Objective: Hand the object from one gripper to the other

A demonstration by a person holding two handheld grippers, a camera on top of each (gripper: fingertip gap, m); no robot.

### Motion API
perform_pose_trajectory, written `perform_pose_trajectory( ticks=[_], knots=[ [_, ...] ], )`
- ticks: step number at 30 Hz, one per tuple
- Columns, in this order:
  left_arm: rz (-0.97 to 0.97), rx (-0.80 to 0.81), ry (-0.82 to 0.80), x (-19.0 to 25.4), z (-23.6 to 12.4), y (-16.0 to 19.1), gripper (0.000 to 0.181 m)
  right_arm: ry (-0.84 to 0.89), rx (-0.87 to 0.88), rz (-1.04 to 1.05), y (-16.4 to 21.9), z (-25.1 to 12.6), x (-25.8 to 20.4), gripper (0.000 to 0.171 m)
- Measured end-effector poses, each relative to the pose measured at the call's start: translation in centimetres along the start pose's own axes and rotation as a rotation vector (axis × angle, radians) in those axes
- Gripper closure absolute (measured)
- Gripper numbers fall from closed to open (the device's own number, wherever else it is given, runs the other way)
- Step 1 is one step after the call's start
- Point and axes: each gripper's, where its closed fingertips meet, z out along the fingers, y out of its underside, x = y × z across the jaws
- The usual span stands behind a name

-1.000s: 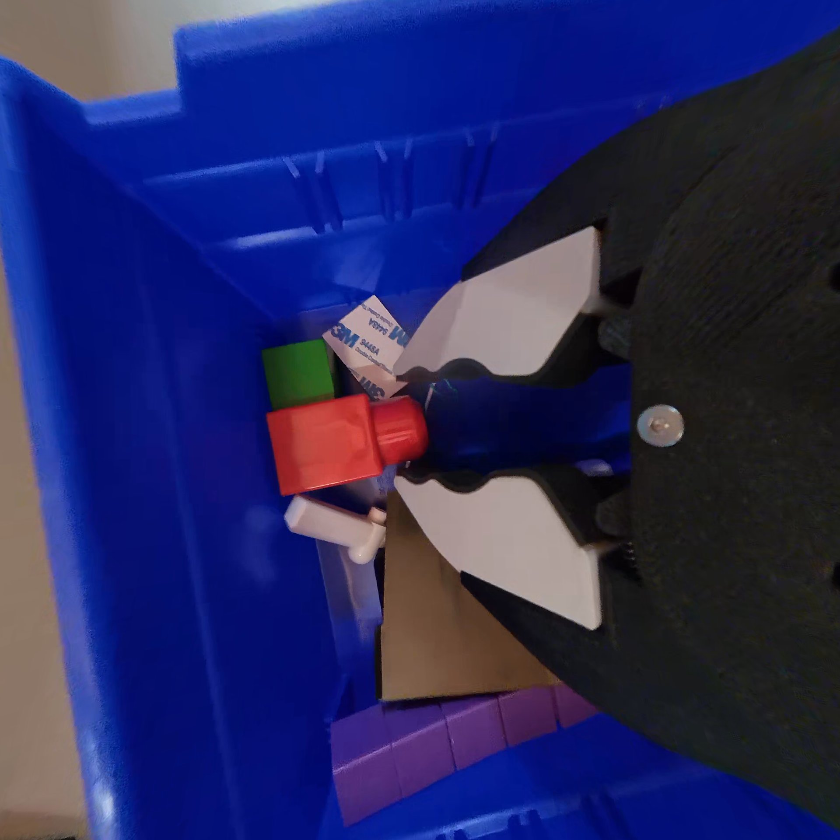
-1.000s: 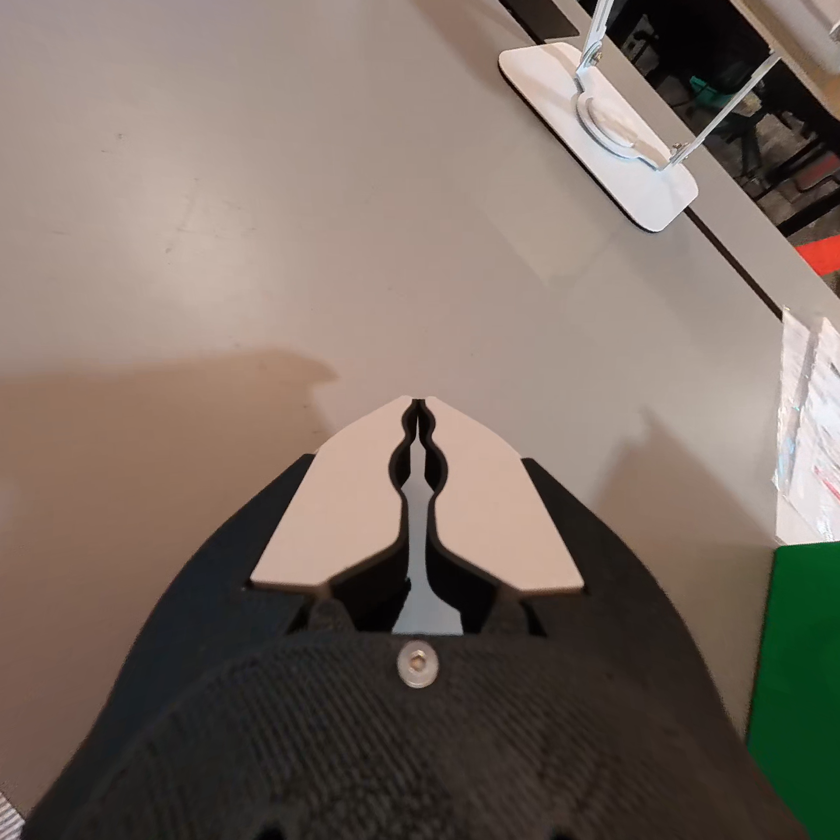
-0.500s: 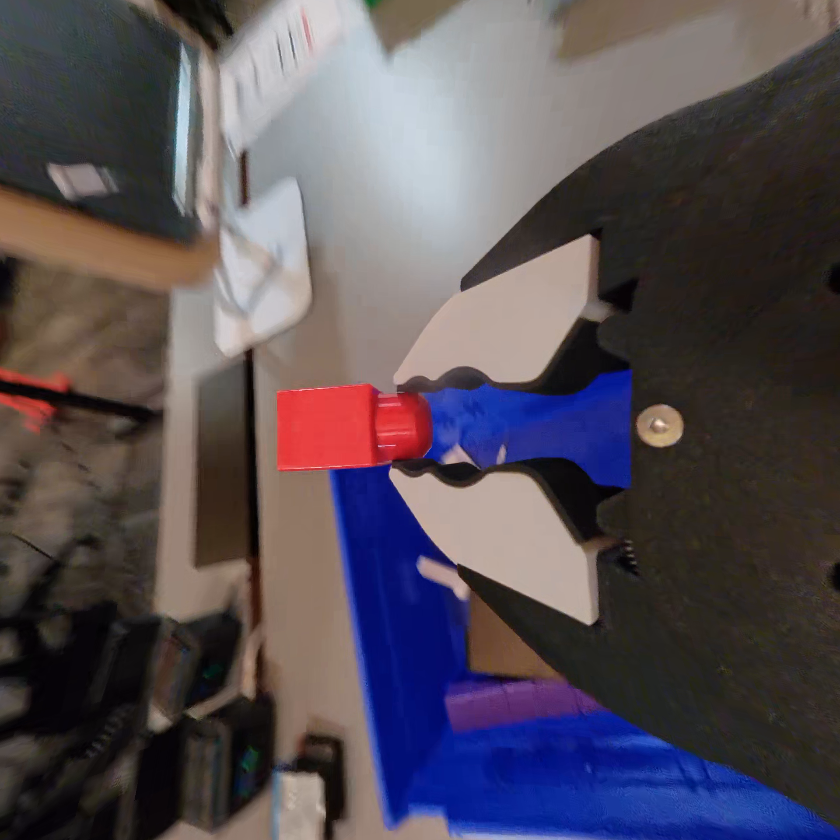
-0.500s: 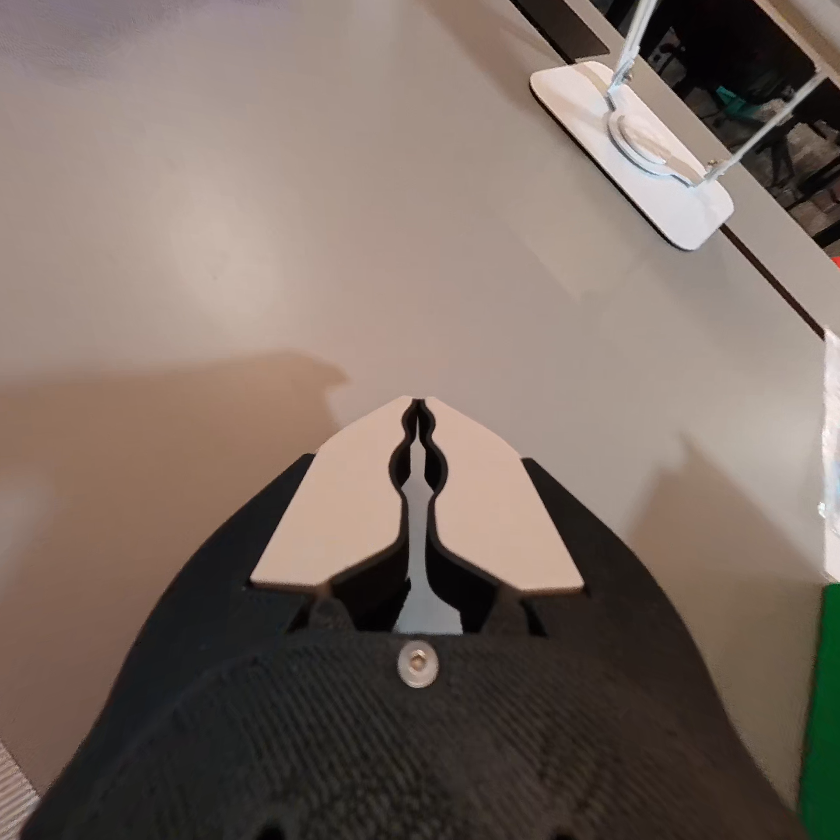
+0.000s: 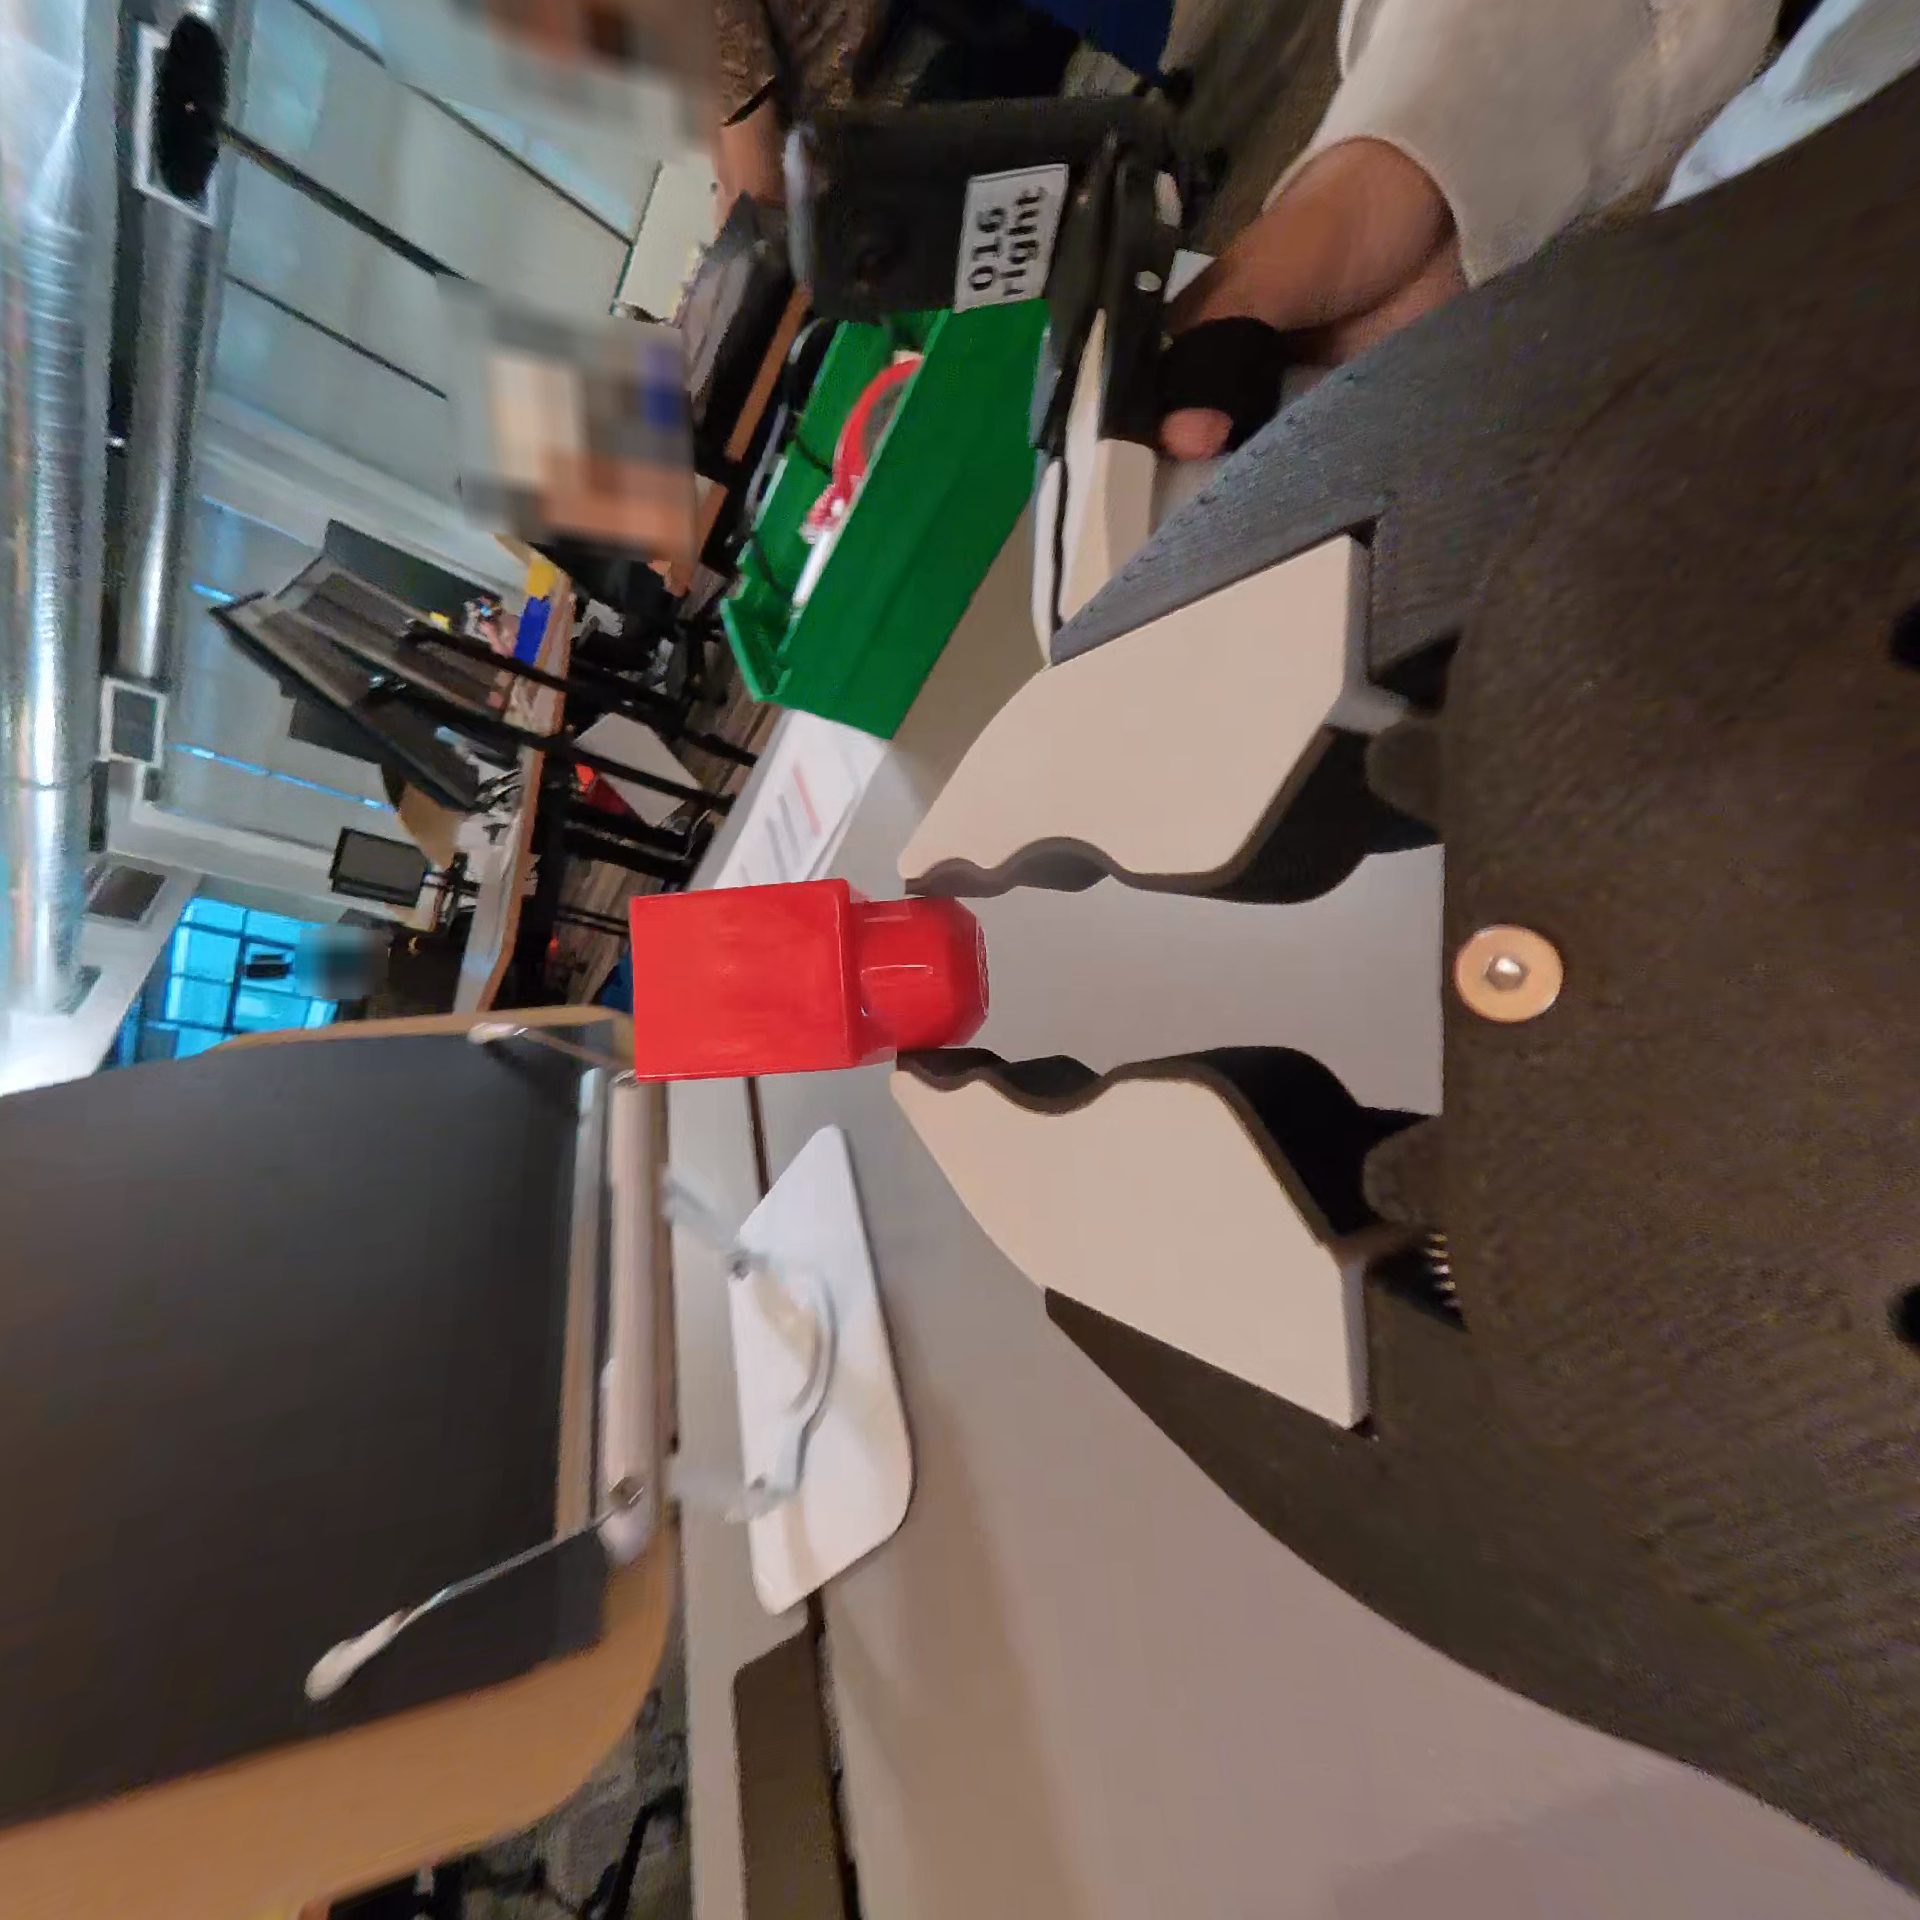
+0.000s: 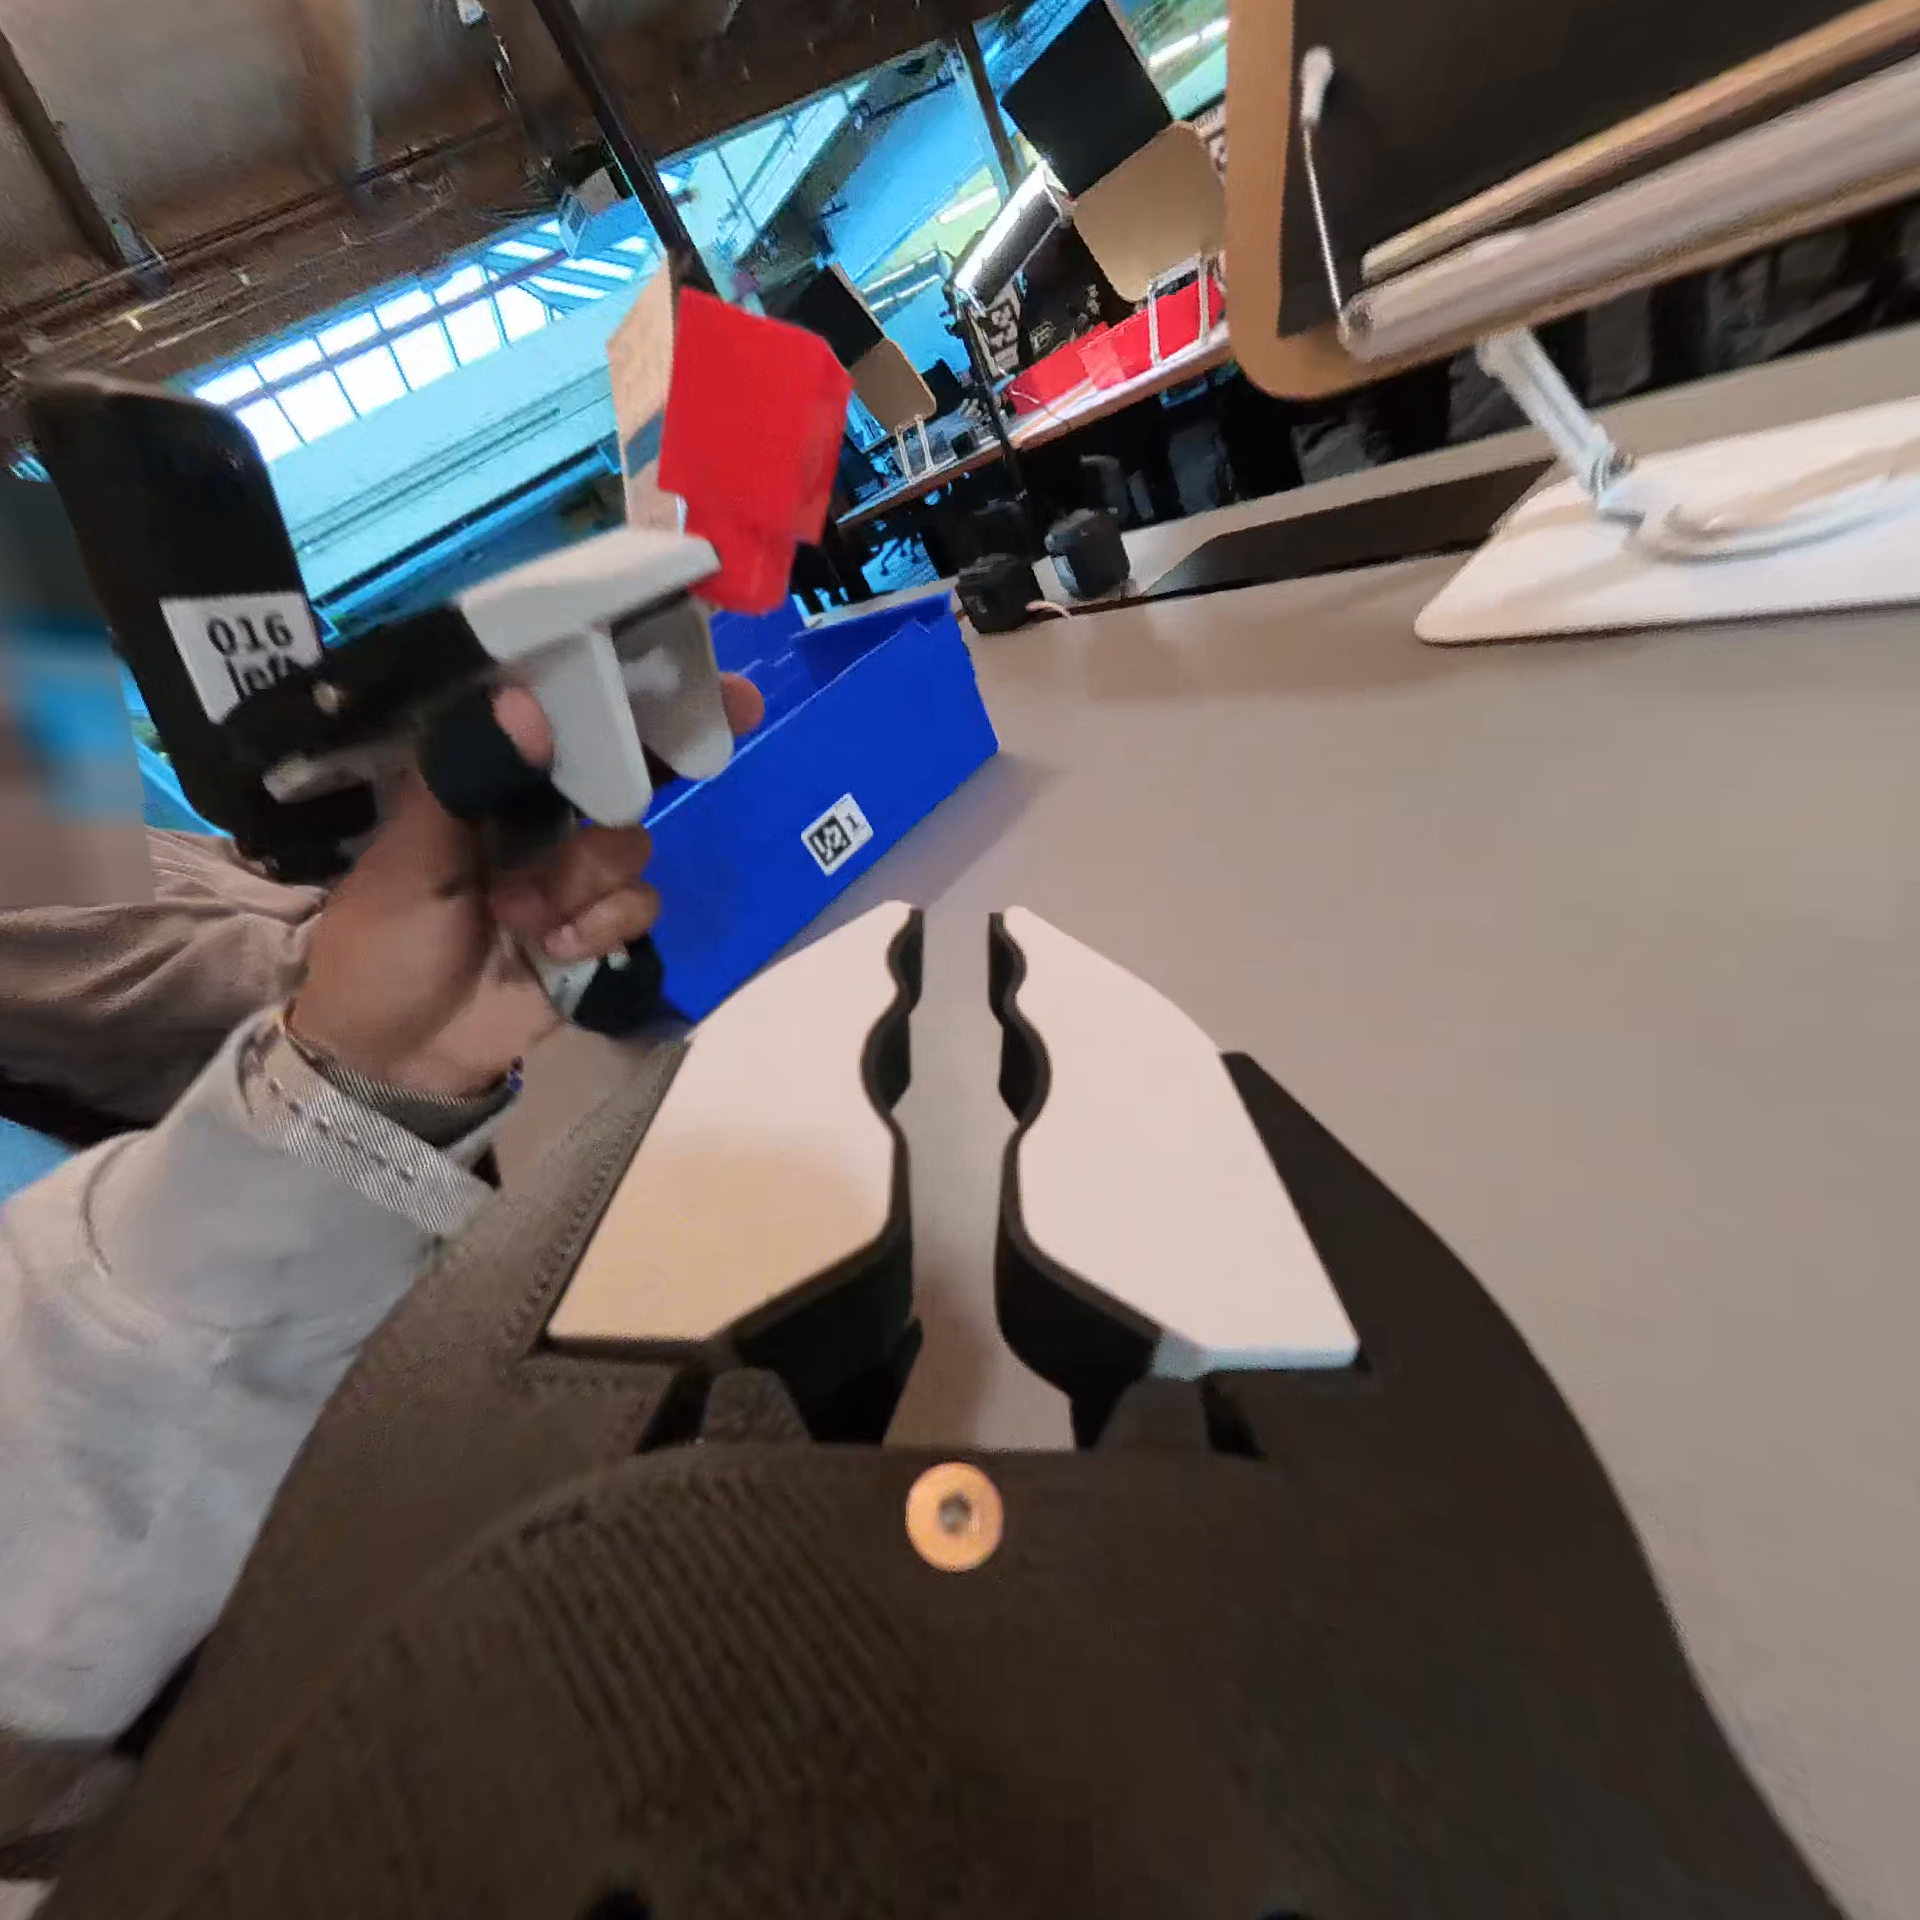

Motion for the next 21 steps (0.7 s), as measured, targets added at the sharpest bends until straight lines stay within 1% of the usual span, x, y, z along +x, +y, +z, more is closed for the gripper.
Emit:
perform_pose_trajectory(
  ticks=[1,3,4,6,7,10,12,14,17,19,21],
  knots=[
    [0.014,-0.009,0.006,0.8,0.3,1.6,0.154,0.013,-0.002,0.012,0.6,-0.6,0.6,0.155],
    [0.076,-0.035,0.02,2.1,0.9,4.1,0.153,0.025,0.027,0.093,1.2,-1.3,1.9,0.143],
    [0.113,-0.043,0.022,2.7,1.2,5.0,0.154,-0.004,0.055,0.176,1.0,-1.3,2.1,0.138],
    [0.177,-0.039,0.028,3.7,1.6,6.1,0.154,-0.082,0.098,0.313,0.6,-1.0,1.9,0.119],
    [0.192,-0.039,0.028,4.2,1.9,6.4,0.154,-0.111,0.11,0.329,0.5,-0.8,1.6,0.115],
    [0.226,-0.064,0.014,4.7,2.5,7.3,0.154,-0.122,0.117,0.241,0.3,-0.5,0.7,0.109],
    [0.249,-0.086,0.019,5.2,2.7,8.3,0.154,-0.108,0.121,0.201,0.0,-0.4,0.6,0.11],
    [0.292,-0.107,0.019,5.6,2.8,9.2,0.154,-0.114,0.121,0.204,-0.1,-0.4,0.7,0.113],
    [0.362,-0.127,0.018,6.2,3.0,9.9,0.154,-0.115,0.108,0.239,0.3,-0.4,1.1,0.122],
    [0.374,-0.138,0.025,6.3,3.1,10.3,0.154,-0.106,0.092,0.257,0.6,-0.4,1.4,0.136],
    [0.364,-0.138,0.031,6.3,3.1,10.4,0.154,-0.109,0.085,0.26,0.8,-0.4,1.5,0.136]
  ],
)
